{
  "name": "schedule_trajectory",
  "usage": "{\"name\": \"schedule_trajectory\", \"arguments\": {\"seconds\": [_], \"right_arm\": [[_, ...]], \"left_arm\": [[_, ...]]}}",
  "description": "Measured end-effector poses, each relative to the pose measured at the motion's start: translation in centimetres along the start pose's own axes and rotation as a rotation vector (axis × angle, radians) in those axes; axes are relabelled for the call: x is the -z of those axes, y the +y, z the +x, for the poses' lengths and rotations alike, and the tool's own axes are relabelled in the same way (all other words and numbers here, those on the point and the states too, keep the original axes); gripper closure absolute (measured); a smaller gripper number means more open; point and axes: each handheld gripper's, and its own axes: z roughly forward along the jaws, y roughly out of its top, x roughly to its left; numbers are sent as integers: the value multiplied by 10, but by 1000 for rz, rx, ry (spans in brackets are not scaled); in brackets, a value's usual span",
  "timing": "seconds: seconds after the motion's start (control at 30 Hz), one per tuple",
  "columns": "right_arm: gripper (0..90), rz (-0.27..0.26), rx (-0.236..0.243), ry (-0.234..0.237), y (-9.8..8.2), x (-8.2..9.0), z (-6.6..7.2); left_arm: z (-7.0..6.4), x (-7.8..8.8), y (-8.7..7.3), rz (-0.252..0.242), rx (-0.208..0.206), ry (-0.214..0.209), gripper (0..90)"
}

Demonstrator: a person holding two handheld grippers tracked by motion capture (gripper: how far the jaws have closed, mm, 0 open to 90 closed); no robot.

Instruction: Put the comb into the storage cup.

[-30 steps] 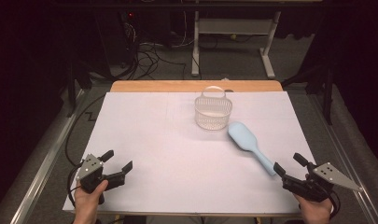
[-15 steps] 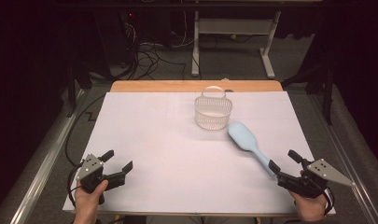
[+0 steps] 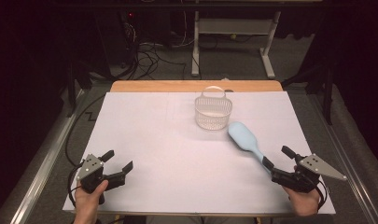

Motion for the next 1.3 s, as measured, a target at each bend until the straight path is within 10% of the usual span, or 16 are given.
{"name": "schedule_trajectory", "arguments": {"seconds": [1.3], "right_arm": [[162,47,1,23,16,-48,2]], "left_arm": [[-9,-6,0,20,-31,-34,158]]}}
